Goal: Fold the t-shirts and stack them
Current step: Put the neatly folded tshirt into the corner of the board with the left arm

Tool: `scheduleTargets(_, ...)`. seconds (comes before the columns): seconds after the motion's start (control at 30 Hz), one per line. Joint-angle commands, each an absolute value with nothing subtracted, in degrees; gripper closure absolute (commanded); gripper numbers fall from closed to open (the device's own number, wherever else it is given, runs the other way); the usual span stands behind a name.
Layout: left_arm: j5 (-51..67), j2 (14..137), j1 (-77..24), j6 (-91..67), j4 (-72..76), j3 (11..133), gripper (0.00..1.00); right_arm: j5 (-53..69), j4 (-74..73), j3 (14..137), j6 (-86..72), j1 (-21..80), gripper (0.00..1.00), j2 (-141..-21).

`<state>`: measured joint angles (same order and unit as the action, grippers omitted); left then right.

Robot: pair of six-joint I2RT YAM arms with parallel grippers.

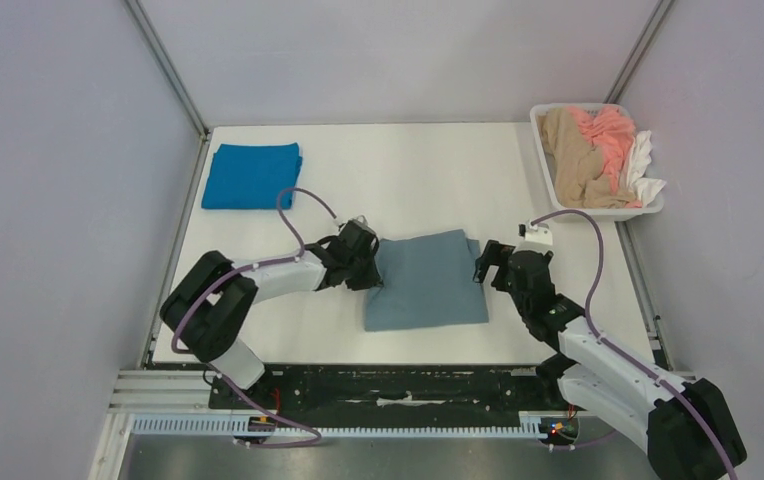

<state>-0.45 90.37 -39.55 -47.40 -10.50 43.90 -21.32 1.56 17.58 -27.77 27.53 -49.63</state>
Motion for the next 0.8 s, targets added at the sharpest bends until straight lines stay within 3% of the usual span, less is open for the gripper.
scheduleTargets(0.0, -8.89, 99.7, -43.16, -50.98, -18.52, 47.44, 0.95, -23.2, 1.93, 17.04, -26.46, 26.7, 0.02, -49.04)
scheduleTargets(0.2, -28.68, 106.55, -43.94, -44.23, -36.32, 65.37, 0.98, -23.6, 1.93, 15.88, -25.36, 25.83, 0.02, -46.32)
scheduleTargets(0.4, -49.32, 109.07, -41.87, -29.53, -37.26, 76.18, 0.98, -22.77, 0.16, 15.75, -24.58, 25.46, 0.02, -44.35)
scheduleTargets(0.63, -53.73, 111.24, -32.47, -0.66, -20.03, 81.13, 0.98, -23.75, 0.66, 13.77, -25.11, 25.44, 0.02, -42.12)
scheduleTargets(0.77, -42.09, 111.33, -24.97, 1.32, -18.12, 84.96, 0.98, -23.92, 0.55, 13.93, -24.39, 25.37, 0.02, -41.46)
